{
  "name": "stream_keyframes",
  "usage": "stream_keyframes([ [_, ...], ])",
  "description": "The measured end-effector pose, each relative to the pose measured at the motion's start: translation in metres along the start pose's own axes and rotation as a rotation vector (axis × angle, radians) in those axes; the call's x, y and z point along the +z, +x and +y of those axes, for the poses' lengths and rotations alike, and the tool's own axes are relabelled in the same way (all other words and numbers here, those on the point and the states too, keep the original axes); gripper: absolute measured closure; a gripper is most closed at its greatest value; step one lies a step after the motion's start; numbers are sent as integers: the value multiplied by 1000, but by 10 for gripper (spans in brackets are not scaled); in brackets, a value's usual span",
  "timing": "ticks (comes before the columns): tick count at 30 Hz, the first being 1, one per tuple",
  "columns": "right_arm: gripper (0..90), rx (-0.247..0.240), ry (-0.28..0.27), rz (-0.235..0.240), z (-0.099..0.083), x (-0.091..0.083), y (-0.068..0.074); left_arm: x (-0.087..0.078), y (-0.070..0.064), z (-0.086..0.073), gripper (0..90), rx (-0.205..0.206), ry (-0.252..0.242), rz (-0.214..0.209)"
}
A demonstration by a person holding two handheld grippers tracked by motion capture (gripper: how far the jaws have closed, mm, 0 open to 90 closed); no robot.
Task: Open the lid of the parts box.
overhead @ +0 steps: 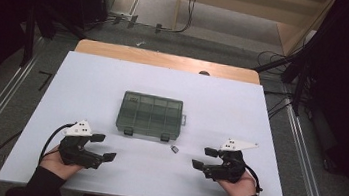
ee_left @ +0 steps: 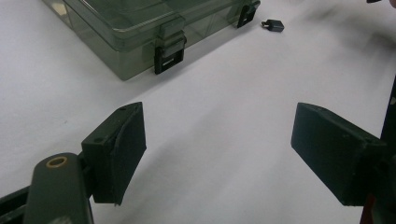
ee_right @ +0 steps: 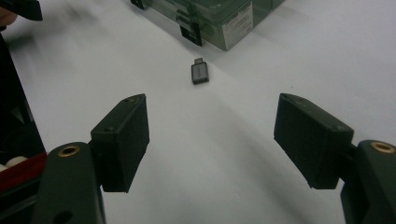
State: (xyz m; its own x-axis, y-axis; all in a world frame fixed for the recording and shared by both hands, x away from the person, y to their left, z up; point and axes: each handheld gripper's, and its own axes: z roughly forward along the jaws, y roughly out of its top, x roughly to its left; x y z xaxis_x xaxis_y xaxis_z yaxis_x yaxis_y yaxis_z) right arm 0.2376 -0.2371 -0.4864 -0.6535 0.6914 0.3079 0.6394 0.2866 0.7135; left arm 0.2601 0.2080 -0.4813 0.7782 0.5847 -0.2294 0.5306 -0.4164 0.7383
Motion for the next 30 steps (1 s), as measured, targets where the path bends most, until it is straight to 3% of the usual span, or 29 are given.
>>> stream_keyframes([
  [17,253,4,-19,17,17,6,0,-1,2,-1,185,-14,-9,-3],
  [21,252,1,-11,7,19,8,1,-1,2,-1,185,-11,-7,1],
  [22,250,-2,-7,-20,21,10,2,-1,2,-1,185,-10,-7,1],
  [30,250,0,-9,-33,29,14,2,-1,2,-1,185,-12,-12,-3],
])
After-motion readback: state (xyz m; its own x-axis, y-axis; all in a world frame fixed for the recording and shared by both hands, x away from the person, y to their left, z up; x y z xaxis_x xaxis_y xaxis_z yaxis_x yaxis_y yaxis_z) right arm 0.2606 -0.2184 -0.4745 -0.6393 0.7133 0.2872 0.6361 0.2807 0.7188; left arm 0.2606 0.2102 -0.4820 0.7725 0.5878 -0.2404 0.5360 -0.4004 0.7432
